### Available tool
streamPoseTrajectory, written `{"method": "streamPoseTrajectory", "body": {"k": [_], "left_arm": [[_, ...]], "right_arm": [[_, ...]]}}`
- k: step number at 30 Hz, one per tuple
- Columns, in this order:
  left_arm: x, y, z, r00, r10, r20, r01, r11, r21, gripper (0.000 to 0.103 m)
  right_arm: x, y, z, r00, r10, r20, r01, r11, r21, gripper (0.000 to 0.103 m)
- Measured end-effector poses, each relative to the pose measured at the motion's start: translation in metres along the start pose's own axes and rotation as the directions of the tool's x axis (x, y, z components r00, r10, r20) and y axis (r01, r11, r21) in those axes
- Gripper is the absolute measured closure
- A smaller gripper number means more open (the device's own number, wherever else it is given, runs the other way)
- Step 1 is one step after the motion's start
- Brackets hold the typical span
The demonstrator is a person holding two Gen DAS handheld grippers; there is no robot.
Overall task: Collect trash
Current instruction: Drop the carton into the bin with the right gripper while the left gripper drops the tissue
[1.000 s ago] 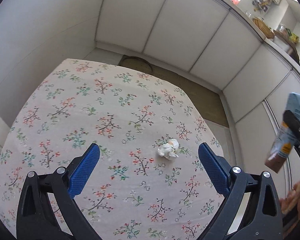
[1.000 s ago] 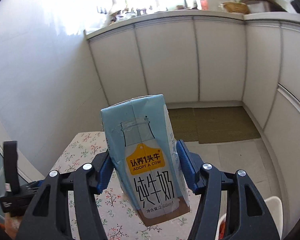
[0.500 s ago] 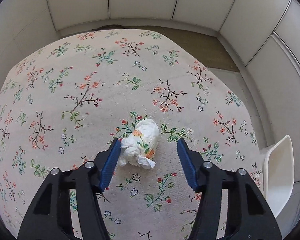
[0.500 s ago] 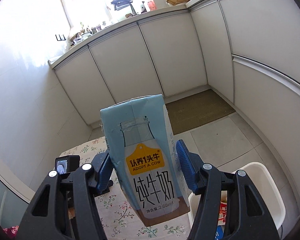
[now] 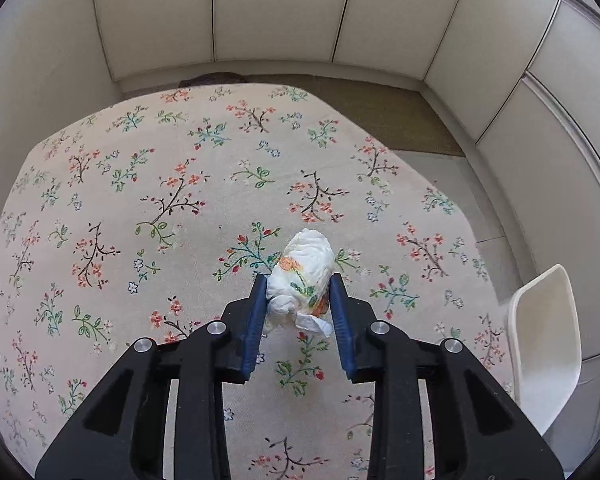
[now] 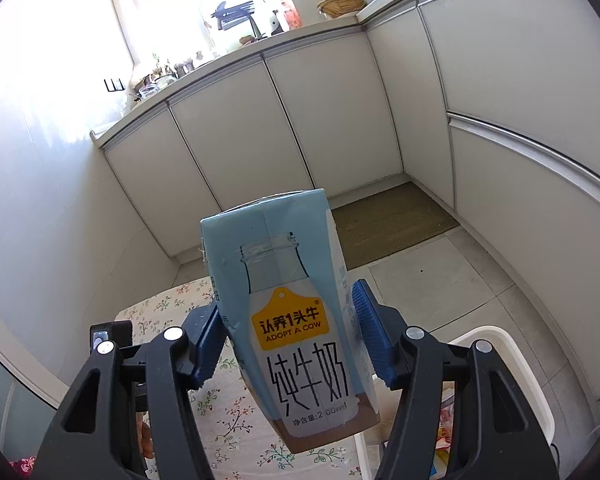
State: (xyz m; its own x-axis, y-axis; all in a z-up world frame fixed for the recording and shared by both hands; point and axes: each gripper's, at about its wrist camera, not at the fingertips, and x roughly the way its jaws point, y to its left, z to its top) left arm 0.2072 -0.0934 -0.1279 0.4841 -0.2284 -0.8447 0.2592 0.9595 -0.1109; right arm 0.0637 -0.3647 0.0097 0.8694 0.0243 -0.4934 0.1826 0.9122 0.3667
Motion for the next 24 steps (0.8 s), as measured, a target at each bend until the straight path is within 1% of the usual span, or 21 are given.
{"method": "streamPoseTrajectory", "body": {"k": [5, 7, 10, 16, 19, 22, 23, 24], "left_arm": [[-0.05, -0.021, -0.005, 0.993, -0.037, 0.115, 0.038, 0.999, -0.007, 0.073], [-0.07, -0.033, -0.006, 0.986, -0.059, 0.158, 0.06, 0.998, 0.0, 0.073], [-0.095, -0.052, -0.01, 0.974, -0.089, 0.21, 0.087, 0.996, 0.015, 0.073], [-0.124, -0.093, -0.019, 0.944, -0.133, 0.302, 0.123, 0.991, 0.05, 0.073], [-0.13, -0.117, -0.025, 0.93, -0.16, 0.332, 0.141, 0.987, 0.081, 0.073], [-0.133, -0.142, -0.027, 0.916, -0.202, 0.347, 0.177, 0.979, 0.102, 0.073], [-0.133, -0.148, -0.028, 0.913, -0.214, 0.347, 0.188, 0.976, 0.107, 0.073], [-0.132, -0.157, -0.028, 0.911, -0.228, 0.345, 0.2, 0.973, 0.115, 0.073]], "right_arm": [[-0.019, -0.013, 0.003, 0.999, -0.026, 0.04, 0.026, 1.0, -0.001, 0.044], [-0.024, -0.02, 0.003, 0.998, -0.044, 0.049, 0.044, 0.999, 0.004, 0.044], [-0.032, -0.034, 0.001, 0.993, -0.093, 0.069, 0.093, 0.996, 0.011, 0.044], [-0.049, -0.064, -0.004, 0.977, -0.189, 0.104, 0.184, 0.982, 0.051, 0.043], [-0.051, -0.075, -0.011, 0.971, -0.221, 0.095, 0.217, 0.975, 0.056, 0.043], [-0.048, -0.085, -0.019, 0.968, -0.245, 0.048, 0.243, 0.969, 0.048, 0.041], [-0.048, -0.088, -0.022, 0.968, -0.25, 0.036, 0.248, 0.967, 0.051, 0.032], [-0.049, -0.093, -0.025, 0.966, -0.257, 0.024, 0.256, 0.965, 0.055, 0.028]]}}
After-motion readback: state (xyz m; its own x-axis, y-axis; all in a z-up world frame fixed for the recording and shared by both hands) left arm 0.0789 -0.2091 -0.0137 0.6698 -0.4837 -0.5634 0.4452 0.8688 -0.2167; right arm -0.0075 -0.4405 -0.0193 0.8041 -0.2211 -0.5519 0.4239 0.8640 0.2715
